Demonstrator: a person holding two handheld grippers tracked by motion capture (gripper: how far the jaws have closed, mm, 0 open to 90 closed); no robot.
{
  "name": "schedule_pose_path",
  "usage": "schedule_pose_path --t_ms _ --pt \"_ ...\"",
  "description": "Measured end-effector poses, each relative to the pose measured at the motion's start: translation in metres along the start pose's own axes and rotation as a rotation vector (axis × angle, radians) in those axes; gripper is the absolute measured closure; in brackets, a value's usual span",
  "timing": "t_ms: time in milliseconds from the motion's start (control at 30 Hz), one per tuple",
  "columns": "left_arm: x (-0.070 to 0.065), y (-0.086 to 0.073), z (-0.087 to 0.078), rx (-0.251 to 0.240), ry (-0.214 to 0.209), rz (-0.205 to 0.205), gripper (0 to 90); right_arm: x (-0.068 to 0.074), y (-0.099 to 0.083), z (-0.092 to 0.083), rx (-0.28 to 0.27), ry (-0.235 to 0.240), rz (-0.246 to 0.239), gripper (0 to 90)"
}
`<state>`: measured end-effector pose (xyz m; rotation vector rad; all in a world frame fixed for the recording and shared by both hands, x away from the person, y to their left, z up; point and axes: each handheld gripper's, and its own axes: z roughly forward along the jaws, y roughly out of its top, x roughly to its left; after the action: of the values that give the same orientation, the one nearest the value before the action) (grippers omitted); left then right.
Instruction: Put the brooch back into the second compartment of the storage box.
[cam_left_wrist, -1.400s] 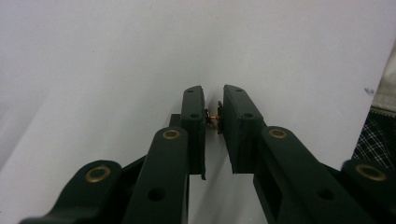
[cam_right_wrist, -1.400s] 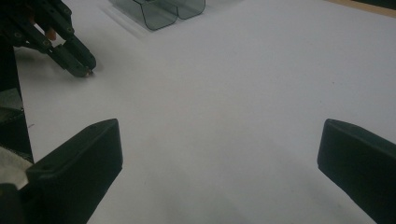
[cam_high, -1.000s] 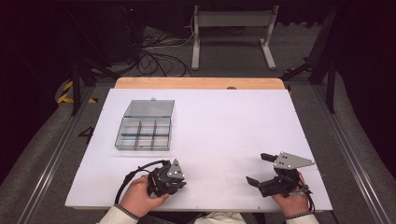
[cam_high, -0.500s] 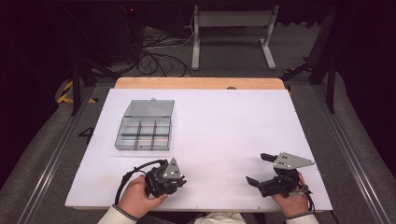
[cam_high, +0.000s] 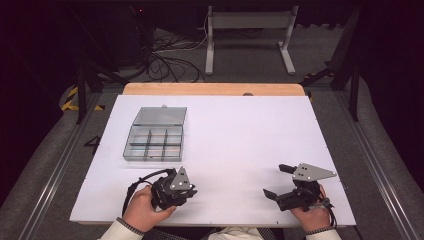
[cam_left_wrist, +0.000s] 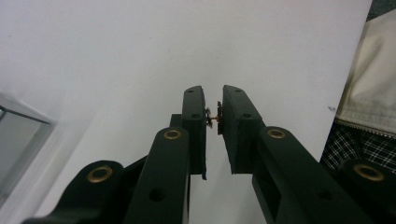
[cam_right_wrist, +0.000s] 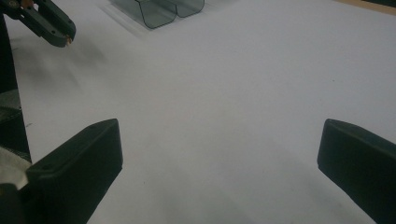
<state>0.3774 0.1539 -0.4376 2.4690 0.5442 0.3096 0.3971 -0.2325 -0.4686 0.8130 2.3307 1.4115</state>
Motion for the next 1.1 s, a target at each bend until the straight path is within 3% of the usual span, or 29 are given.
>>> schedule_pose_path --t_ms 600,1100 --pt "0.014 0.004 -0.023 -0.044 0.024 -0.030 79.5 0.000 0.000 0.000 0.002 0.002 0.001 0.7" --pt "0.018 0.006 -0.030 -0.061 0.051 -0.032 79.5 0.000 0.000 0.000 0.003 0.003 0.000 0.7"
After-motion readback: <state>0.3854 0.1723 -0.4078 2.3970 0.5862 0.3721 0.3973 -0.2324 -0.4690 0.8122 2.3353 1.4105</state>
